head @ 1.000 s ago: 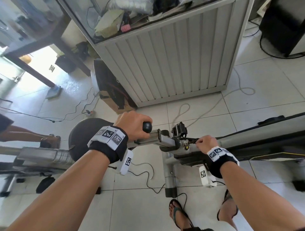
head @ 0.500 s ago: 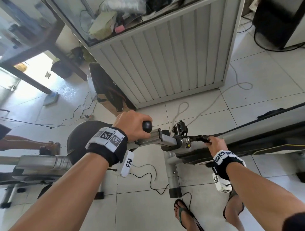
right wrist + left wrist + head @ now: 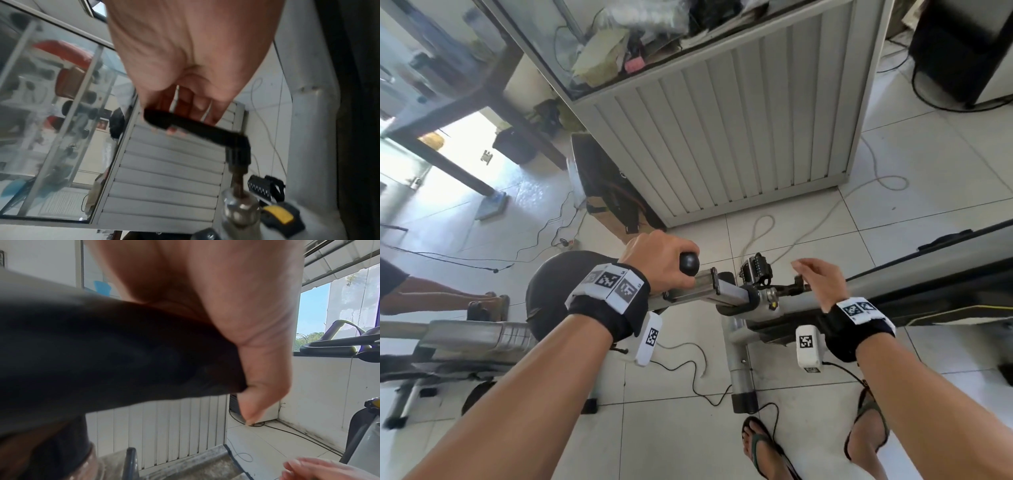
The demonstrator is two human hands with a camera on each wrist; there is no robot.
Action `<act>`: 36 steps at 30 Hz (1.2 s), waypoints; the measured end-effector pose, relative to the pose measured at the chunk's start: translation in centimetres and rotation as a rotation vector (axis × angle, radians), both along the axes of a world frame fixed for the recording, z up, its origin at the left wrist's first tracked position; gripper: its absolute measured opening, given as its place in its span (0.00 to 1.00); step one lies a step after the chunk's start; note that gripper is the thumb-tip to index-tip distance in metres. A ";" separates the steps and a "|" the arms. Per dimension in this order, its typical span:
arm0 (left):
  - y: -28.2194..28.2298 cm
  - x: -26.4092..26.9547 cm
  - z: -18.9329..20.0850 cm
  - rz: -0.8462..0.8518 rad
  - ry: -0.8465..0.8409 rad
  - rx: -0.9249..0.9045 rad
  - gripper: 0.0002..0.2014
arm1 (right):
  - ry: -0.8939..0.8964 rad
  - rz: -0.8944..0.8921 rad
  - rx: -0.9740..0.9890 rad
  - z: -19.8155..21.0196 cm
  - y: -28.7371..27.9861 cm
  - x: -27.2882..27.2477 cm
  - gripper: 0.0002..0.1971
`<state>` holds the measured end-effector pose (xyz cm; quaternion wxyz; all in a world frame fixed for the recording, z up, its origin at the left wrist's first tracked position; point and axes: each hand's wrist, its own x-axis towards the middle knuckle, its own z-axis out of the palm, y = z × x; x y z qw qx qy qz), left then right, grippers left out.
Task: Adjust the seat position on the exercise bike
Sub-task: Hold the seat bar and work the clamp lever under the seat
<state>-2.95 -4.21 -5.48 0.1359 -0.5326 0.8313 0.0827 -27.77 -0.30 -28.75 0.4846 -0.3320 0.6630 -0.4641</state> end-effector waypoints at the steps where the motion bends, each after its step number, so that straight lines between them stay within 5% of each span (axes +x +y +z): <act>1: 0.0 0.0 0.0 0.001 0.003 0.000 0.15 | 0.039 0.064 0.029 -0.4 0.9 -0.4 0.13; 3: -0.1 0.0 0.0 0.002 0.010 0.004 0.15 | 0.218 0.256 0.160 -2.2 3.0 -1.0 0.20; 5: 0.0 0.0 0.0 0.003 0.010 0.010 0.15 | 0.457 0.374 0.304 -3.6 5.1 -1.0 0.16; 13: -0.2 0.1 -0.2 0.015 0.018 0.018 0.15 | 0.704 0.353 0.615 -6.7 -0.2 -2.0 0.13; 15: -0.2 0.2 -0.2 0.015 0.020 0.021 0.16 | 0.610 0.247 0.602 -7.0 -1.6 -1.6 0.13; 19: -0.3 0.3 -0.2 0.016 0.038 0.026 0.16 | -0.074 -0.155 0.418 -6.3 -0.9 -0.2 0.22; 21: -0.3 0.2 -0.2 0.017 0.032 0.031 0.16 | -0.245 -0.208 0.294 -4.9 -0.1 0.4 0.21; 26: -0.3 0.1 -0.2 0.010 0.020 0.028 0.16 | -0.180 -0.092 0.204 -3.6 0.7 0.2 0.21; 30: -0.3 0.1 -0.2 0.006 0.009 0.029 0.17 | -0.084 0.006 0.280 -4.9 -1.0 -0.5 0.33; 36: -0.4 0.2 -0.3 0.018 -0.002 0.022 0.17 | 0.212 0.201 0.152 -3.3 -0.9 -0.7 0.25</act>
